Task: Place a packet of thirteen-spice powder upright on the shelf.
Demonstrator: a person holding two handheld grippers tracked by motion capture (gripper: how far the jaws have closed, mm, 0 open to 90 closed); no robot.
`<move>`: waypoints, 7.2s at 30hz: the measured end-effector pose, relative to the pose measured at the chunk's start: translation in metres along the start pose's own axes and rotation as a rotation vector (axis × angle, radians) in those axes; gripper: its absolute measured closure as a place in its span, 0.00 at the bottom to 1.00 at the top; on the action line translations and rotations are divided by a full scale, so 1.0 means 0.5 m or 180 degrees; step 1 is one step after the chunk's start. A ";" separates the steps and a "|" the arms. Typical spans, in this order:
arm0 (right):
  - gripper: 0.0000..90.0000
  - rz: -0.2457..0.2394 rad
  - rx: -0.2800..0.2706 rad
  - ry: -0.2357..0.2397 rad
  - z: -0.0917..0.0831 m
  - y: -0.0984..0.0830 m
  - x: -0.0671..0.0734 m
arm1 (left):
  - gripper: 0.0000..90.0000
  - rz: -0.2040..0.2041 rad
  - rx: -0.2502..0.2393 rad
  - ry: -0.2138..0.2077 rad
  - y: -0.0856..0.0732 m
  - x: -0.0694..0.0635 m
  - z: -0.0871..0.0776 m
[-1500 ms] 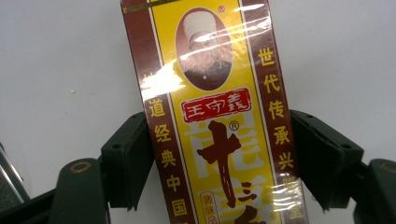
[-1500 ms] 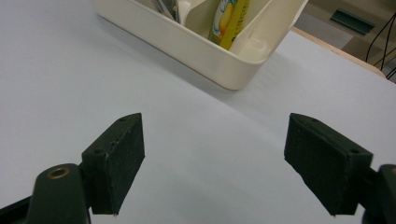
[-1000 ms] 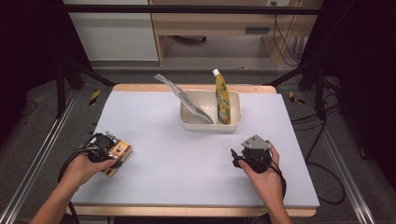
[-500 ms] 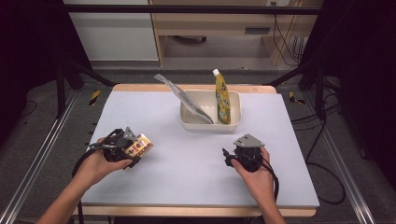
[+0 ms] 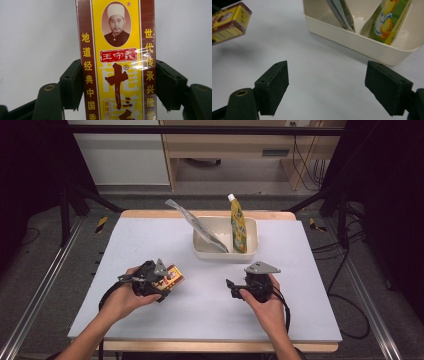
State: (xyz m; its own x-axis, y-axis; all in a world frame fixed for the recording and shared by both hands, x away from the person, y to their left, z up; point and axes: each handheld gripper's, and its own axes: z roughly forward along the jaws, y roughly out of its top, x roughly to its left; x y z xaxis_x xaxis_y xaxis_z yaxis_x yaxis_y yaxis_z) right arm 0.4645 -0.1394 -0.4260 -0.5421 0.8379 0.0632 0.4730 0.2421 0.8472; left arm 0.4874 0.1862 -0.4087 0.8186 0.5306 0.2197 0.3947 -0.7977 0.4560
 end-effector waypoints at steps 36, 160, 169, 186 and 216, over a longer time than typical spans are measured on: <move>0.46 0.0287 -0.0118 0.0518 -0.010 0.010 0.007 | 0.35 0.0665 -0.0411 0.0165 0.100 -0.105 0.061; 0.76 0.0573 0.0535 -0.0977 0.063 0.345 -0.206 | 0.09 -0.0583 -0.0853 0.0481 -0.152 0.013 0.010; 0.76 0.0680 0.0724 -0.1121 0.113 0.314 -0.214 | 0.09 -0.0555 -0.0825 0.0458 -0.150 0.010 0.015; 0.75 0.0742 0.0926 -0.1301 0.160 0.283 -0.207 | 0.09 -0.0555 -0.0823 0.0450 -0.149 0.009 0.016; 0.12 0.0238 0.0096 -0.0740 -0.014 -0.028 -0.110 | 0.06 -0.1214 -0.0939 0.0646 -0.203 0.086 0.012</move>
State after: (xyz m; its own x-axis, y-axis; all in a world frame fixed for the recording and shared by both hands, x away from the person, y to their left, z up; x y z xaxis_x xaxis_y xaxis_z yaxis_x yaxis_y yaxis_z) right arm 0.4830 -0.1921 -0.4376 -0.3321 0.9433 -0.0009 0.5282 0.1868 0.8283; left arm 0.4852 0.2884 -0.4507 0.5306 0.8360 0.1400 0.4908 -0.4377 0.7533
